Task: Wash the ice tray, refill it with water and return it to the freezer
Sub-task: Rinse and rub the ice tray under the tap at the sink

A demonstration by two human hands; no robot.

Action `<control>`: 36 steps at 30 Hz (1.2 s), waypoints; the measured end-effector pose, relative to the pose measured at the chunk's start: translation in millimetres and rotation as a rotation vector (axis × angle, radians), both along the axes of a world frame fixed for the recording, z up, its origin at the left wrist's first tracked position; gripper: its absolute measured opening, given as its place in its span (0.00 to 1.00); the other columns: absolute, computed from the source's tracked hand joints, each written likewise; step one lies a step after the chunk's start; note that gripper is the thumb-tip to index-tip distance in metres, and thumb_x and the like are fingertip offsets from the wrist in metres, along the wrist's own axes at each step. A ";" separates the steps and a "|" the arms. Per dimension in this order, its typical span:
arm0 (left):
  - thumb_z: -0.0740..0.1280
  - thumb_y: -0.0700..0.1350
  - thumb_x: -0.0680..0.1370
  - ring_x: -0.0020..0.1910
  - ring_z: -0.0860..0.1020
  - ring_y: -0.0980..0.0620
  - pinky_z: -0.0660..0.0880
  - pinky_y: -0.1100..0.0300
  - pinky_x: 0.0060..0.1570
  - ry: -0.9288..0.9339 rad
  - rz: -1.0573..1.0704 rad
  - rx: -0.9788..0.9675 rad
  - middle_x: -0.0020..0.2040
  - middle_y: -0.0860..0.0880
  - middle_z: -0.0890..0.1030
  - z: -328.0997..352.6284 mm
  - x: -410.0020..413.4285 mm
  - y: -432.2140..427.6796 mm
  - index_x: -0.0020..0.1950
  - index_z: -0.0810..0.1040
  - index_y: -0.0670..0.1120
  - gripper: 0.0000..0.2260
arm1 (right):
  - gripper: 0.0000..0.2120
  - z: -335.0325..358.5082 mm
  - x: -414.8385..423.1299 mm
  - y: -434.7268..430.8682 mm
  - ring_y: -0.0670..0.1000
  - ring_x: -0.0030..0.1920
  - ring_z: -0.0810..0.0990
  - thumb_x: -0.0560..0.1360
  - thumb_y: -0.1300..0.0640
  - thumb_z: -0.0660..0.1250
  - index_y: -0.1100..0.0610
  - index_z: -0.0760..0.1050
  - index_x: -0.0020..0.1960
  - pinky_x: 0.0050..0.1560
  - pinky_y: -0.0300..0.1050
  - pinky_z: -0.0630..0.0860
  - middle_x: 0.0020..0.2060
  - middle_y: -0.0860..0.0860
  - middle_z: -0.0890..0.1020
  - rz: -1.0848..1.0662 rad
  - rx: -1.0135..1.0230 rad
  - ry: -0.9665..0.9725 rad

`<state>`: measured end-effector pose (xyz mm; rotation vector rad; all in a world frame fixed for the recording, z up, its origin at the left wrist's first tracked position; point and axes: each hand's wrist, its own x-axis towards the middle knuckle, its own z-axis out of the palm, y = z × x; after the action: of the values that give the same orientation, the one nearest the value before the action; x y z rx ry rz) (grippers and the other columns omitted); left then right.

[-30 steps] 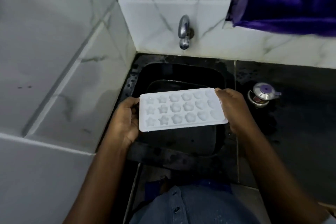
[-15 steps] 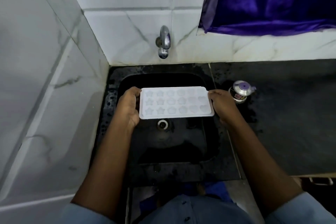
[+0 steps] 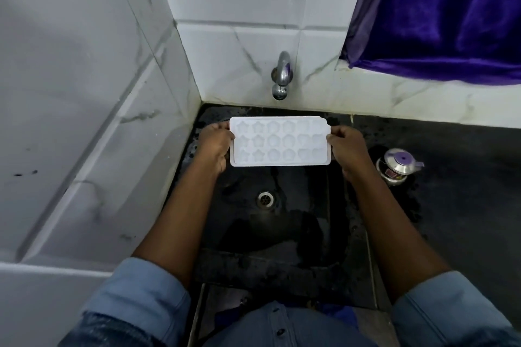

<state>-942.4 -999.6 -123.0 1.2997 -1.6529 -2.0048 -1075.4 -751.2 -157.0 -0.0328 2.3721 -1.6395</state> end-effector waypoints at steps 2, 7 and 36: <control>0.61 0.25 0.77 0.43 0.84 0.46 0.81 0.57 0.34 0.033 0.041 -0.070 0.50 0.43 0.86 -1.0 -0.7 3.8 0.52 0.83 0.44 0.17 | 0.12 -1.1 -4.2 -0.6 0.48 0.44 0.82 0.81 0.64 0.66 0.48 0.79 0.45 0.51 0.51 0.81 0.43 0.46 0.83 0.005 -0.007 0.041; 0.65 0.22 0.73 0.44 0.81 0.46 0.81 0.52 0.48 0.162 0.112 -0.243 0.44 0.43 0.84 -14.3 4.4 9.7 0.42 0.81 0.45 0.18 | 0.15 -6.3 0.5 0.8 0.48 0.45 0.81 0.79 0.68 0.67 0.47 0.78 0.48 0.52 0.47 0.77 0.44 0.47 0.84 0.033 -0.088 0.254; 0.69 0.29 0.76 0.52 0.87 0.47 0.82 0.42 0.61 0.350 0.084 -0.638 0.49 0.47 0.89 -8.3 33.4 26.9 0.42 0.82 0.46 0.12 | 0.14 1.2 24.7 22.3 0.45 0.67 0.81 0.82 0.68 0.64 0.49 0.76 0.58 0.71 0.51 0.77 0.65 0.49 0.83 0.057 -0.257 0.521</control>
<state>-909.0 -972.7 -131.2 0.7269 -1.7999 -1.3696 -1050.6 -728.9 -155.8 -0.6418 2.4467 -2.0977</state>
